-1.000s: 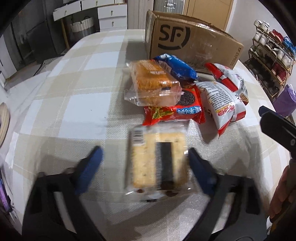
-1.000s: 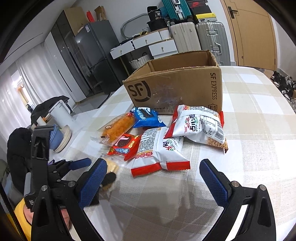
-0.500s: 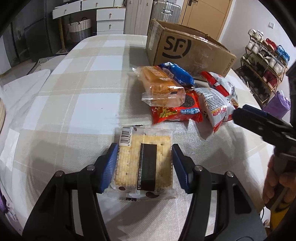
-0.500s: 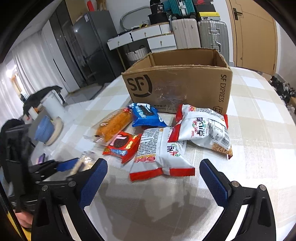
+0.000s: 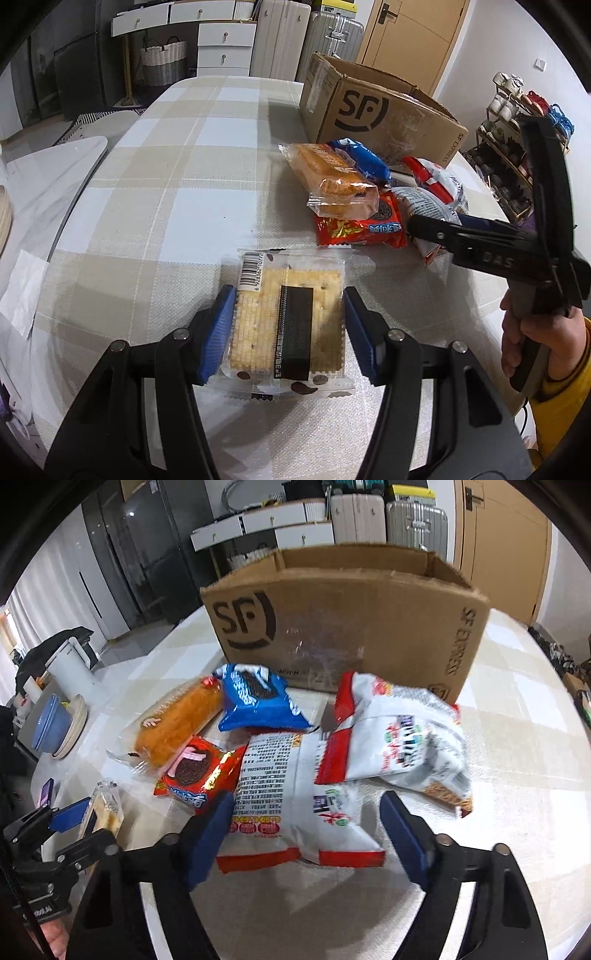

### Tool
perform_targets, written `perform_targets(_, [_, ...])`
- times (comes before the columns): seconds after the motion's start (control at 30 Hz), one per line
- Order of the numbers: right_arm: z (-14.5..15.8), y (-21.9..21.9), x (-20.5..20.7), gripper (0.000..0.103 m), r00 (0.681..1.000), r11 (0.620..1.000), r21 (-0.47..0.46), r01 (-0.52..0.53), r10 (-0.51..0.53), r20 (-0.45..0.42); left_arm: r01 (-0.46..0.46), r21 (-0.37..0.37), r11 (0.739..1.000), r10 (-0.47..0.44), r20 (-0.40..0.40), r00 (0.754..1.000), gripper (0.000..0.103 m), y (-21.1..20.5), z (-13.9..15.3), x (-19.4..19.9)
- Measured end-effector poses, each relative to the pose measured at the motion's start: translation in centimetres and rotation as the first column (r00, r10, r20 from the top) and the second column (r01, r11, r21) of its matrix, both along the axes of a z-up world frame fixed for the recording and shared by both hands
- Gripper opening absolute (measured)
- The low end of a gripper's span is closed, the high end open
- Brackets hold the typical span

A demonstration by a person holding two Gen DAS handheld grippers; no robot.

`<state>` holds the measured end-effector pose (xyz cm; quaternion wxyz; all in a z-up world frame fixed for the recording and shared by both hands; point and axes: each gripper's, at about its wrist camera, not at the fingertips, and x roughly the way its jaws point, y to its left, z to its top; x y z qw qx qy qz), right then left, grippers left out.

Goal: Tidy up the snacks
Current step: 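Grasp the white-red chip bag with the right tool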

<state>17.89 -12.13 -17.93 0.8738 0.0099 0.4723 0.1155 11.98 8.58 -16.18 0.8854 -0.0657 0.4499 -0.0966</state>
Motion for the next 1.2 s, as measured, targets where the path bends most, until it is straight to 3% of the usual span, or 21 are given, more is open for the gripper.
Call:
perform_targets(0.2, [-0.4,1.4,0.3,0.075,1.0,0.996,-0.08,-0.028,0.028,0.002,-0.006,-0.007,1.0,0.006,-0.001,1.0,0.055,0.2,0.0,0.1])
perform_targets(0.33, [-0.4,1.2,0.2,0.07,1.0,0.998,-0.05,-0.026,0.025,-0.001,-0.008,-0.009,1.0,0.008,-0.003,1.0,0.055,0.2,0.1,0.1])
perform_targets(0.73, [0.4,-2.9,-2.3,0.059,1.0,0.988,0.151,-0.007,0.01,-0.019,0.003,0.007,1.0,-0.003,0.025,1.0,0.055,-0.8,1.6,-0.9])
perform_targets(1.0, [0.6,-5.6,-5.4,0.058,0.999,0.949,0.315,-0.007,0.017,-0.03,0.006,0.029,1.0,-0.008,0.04,0.999,0.055,-1.6,2.8,-1.9])
perform_targets(1.2, [2.3,-7.5,-7.9,0.057,1.0,0.918,0.397,-0.017,0.012,0.015,0.017,0.017,1.0,-0.018,0.048,0.999,0.055,-2.3,3.8,-2.4])
